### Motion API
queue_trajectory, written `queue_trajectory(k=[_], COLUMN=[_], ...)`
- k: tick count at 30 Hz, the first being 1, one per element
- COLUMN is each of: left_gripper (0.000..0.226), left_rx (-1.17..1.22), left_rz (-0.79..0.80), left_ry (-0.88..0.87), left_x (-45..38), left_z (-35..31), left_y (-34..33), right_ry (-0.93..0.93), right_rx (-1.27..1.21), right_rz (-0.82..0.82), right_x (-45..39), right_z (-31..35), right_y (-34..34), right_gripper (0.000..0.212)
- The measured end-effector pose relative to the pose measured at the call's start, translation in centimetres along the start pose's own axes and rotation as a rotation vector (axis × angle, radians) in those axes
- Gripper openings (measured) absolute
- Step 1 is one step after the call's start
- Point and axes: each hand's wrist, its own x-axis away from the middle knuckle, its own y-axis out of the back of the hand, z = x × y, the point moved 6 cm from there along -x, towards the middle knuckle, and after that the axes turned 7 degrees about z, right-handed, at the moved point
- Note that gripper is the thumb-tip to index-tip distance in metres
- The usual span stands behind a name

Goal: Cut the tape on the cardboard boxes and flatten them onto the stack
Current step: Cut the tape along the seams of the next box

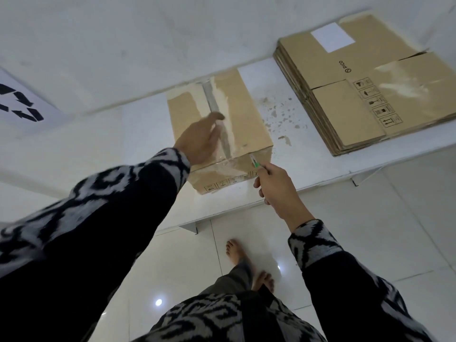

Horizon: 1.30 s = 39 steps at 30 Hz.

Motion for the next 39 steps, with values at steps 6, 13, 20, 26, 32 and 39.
queue_trajectory(k=[6, 13, 20, 26, 32, 39], left_gripper=[0.064, 0.062, 0.062, 0.062, 0.068, 0.107], left_rx=[0.052, 0.076, 0.126, 0.151, 0.297, 0.544], left_rz=[0.085, -0.026, -0.050, -0.056, -0.044, -0.119], left_ry=[0.430, 0.373, 0.358, 0.352, 0.301, 0.509], left_x=[3.7, 3.5, 3.6, 3.7, 4.2, 6.6], left_z=[6.9, 6.6, 6.2, 6.4, 6.6, 6.9], left_y=[-5.3, -5.5, -5.2, -5.5, -4.5, -5.7], right_ry=[-0.019, -0.031, -0.065, -0.035, 0.024, 0.023], right_rx=[0.105, 0.235, 0.281, 0.301, 0.387, 0.450], right_rz=[0.066, 0.067, 0.066, 0.055, -0.001, -0.237], right_x=[-0.3, -0.9, -1.5, -0.8, 3.9, -4.9], right_z=[1.2, 2.0, 2.6, 2.7, 0.6, 5.1], right_y=[-1.7, -2.4, -3.4, -5.1, -1.6, 4.6], right_gripper=[0.025, 0.034, 0.031, 0.038, 0.027, 0.074])
